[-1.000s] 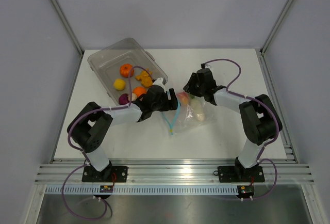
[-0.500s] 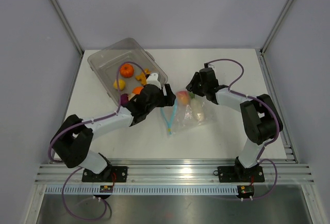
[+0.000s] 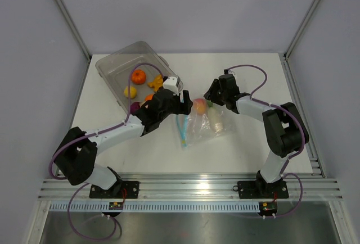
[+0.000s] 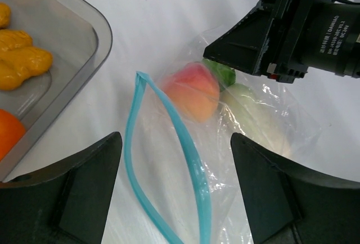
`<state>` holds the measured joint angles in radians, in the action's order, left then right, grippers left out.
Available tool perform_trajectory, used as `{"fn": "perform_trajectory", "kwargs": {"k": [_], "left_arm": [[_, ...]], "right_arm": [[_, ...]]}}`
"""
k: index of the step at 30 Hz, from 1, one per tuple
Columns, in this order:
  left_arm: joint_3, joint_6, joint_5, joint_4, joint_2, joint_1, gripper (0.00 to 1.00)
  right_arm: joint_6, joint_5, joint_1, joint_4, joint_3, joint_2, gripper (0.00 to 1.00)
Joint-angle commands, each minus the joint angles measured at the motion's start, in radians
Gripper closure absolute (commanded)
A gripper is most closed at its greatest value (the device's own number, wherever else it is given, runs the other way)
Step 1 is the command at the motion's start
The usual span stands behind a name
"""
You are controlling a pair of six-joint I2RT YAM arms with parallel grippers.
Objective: Open the zip-top bag and remove the fake food
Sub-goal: Pick up the fake fruit from the zipper food storage bag.
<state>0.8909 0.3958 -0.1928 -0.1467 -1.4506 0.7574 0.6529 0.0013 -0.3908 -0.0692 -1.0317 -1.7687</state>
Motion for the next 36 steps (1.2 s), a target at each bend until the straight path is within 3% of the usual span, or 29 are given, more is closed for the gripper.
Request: {"fn": "perform_trajectory", "kwargs": {"k": [1,9,15,22,23,26,30,36], "left_arm": [[0.06,0.101,0.047,0.019,-0.02,0.0,0.18],[0.089,0.216,0.165,0.022,-0.129,-0.03,0.19],[0.083,0.248,0.256,-0.022,-0.16,-0.049,0.28],[-0.009,0.301,0.328,-0.172,-0.143,-0.108,0.58],[-0.023,0.308,0.351,-0.218,-0.13,-0.116,0.68],[-0.061,0.331,0.381,-0.264,-0.114,-0.142,0.74],[-0.084,0.341,0.383,-0.292,-0.097,-0.155,0.92],[-0.128,0.342,0.363,-0.323,-0.044,-0.162,1.0]], "right_arm": [[0.008,-0.023,0.01,-0.017,0.004,0.038,0.5],[0.011,-0.023,0.012,-0.018,0.009,0.043,0.5],[0.014,-0.024,0.013,-0.015,0.009,0.043,0.53],[0.027,-0.011,0.018,-0.007,0.015,0.046,0.6],[0.03,-0.009,0.02,-0.006,0.015,0.048,0.6],[0.033,-0.007,0.024,0.005,0.013,0.045,0.6],[0.04,0.023,0.033,0.037,0.001,0.031,0.61],[0.057,0.058,0.047,0.065,-0.013,0.017,0.64]]}}
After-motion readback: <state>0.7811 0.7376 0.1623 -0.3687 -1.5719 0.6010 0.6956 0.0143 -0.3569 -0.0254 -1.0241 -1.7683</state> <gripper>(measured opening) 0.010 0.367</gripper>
